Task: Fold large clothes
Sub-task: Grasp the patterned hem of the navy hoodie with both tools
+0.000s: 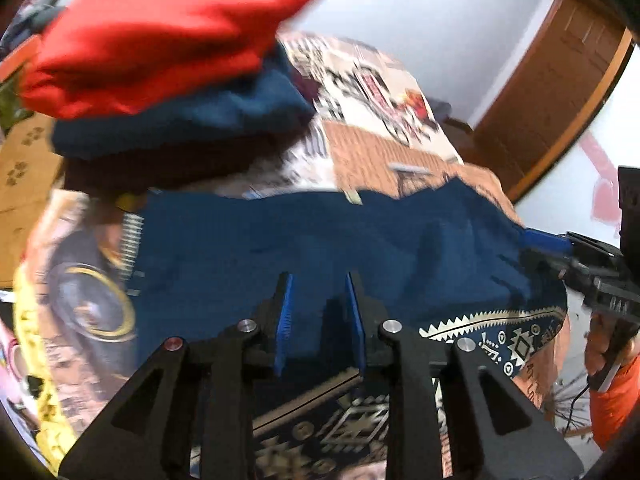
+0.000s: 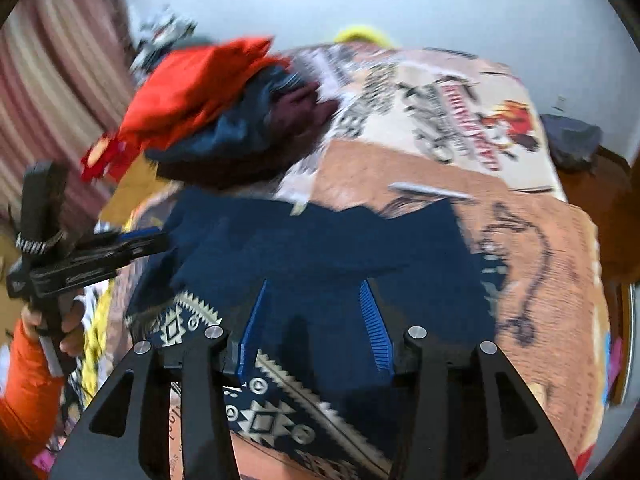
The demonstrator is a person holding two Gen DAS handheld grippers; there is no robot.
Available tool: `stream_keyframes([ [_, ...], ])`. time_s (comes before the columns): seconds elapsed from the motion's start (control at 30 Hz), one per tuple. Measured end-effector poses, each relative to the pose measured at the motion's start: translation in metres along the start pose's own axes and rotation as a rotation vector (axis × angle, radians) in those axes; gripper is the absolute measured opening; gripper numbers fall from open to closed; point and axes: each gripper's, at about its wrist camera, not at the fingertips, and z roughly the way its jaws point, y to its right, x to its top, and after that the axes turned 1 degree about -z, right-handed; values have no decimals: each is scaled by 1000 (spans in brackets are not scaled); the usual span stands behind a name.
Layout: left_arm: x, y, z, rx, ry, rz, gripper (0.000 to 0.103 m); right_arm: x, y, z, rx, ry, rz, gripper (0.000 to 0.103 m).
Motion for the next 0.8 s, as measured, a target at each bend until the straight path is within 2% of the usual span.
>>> stream_keyframes([
  [0.07, -5, 2, 17, 4, -35, -5, 26, -4, -8, 19, -17, -50, -35, 44],
  [0.13, -13, -5, 35, 47, -62, -16, 30, -10, -7, 32, -34, -94, -47, 44],
  [0.23, -25, -13, 38, 45, -47, -22, 30, -22, 1, 43, -61, -133, -46, 44],
  [0.37, -40, -15, 23, 108, -30, 7, 32, -34, 1, 32, -81, -104, -75, 45],
  [0.53, -61, -28, 5, 141, -23, -21, 34, -40, -1, 18, -126, -81, -80, 54],
  [0.57, -65, -32, 1, 160, -22, -32, 35, -43, -1, 14, -137, -77, -78, 55],
  [0.63, -75, -41, -6, 208, -22, -71, 53, -43, 1, 12, -154, -72, -78, 58],
  [0.73, -89, -57, -12, 240, -17, -139, 54, -47, 1, 6, -171, -68, -75, 62],
  [0.8, -101, -71, -18, 223, -23, -208, 55, -50, 0, 2, -182, -62, -74, 62],
])
